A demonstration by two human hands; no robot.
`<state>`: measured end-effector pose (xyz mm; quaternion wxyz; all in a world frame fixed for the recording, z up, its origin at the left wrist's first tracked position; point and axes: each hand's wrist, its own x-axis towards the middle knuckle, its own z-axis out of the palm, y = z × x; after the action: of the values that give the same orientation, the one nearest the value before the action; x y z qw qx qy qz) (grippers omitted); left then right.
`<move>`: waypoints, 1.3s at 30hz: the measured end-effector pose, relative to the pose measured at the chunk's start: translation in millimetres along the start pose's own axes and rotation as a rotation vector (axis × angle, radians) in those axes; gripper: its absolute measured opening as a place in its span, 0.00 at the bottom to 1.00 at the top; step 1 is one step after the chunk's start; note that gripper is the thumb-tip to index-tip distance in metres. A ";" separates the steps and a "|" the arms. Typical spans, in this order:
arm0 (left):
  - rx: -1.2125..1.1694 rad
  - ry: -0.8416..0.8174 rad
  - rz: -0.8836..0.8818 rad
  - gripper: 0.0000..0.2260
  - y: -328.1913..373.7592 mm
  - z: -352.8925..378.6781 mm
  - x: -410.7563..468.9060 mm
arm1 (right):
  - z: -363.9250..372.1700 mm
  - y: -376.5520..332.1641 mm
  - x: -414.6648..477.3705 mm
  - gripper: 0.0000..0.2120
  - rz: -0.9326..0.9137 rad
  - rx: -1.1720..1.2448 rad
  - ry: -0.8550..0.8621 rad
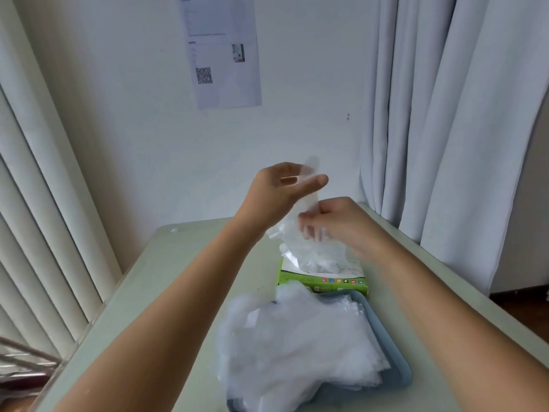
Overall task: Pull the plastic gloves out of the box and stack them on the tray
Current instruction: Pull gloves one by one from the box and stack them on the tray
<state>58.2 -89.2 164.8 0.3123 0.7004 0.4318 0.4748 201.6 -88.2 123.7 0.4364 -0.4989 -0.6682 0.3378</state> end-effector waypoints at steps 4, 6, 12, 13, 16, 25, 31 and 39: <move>0.170 0.030 -0.098 0.45 -19.7 -14.1 -23.9 | -18.4 -5.7 -19.3 0.11 0.173 0.605 -0.179; 0.119 -0.002 -0.210 0.55 -36.9 -19.0 -37.8 | -21.2 -5.0 -29.8 0.10 0.183 0.810 -0.213; -0.381 -0.406 -0.328 0.42 -67.4 -9.7 -66.7 | -15.5 13.4 -57.8 0.19 0.123 1.082 -0.174; -0.474 -0.504 -0.302 0.41 -68.7 -4.7 -69.5 | -14.4 16.7 -61.3 0.21 0.128 1.105 -0.184; -0.585 -0.660 -0.345 0.39 -58.8 1.9 -74.8 | -12.6 27.8 -72.2 0.27 0.152 1.003 -0.223; -0.315 -0.345 -0.389 0.05 -62.0 19.1 -73.8 | -26.1 38.7 -88.6 0.12 0.373 0.675 -0.125; -0.099 -0.265 -0.221 0.07 -60.7 18.9 -64.1 | -44.3 55.6 -84.4 0.15 0.428 0.682 -0.172; 0.076 -0.544 -0.109 0.14 -24.9 4.4 -40.9 | -54.3 49.1 -79.0 0.28 0.039 0.277 0.399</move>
<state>47.4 -115.4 126.0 0.4152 0.7890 0.3870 0.2353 279.4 -149.7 82.0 0.6174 -0.5041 -0.5062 0.3293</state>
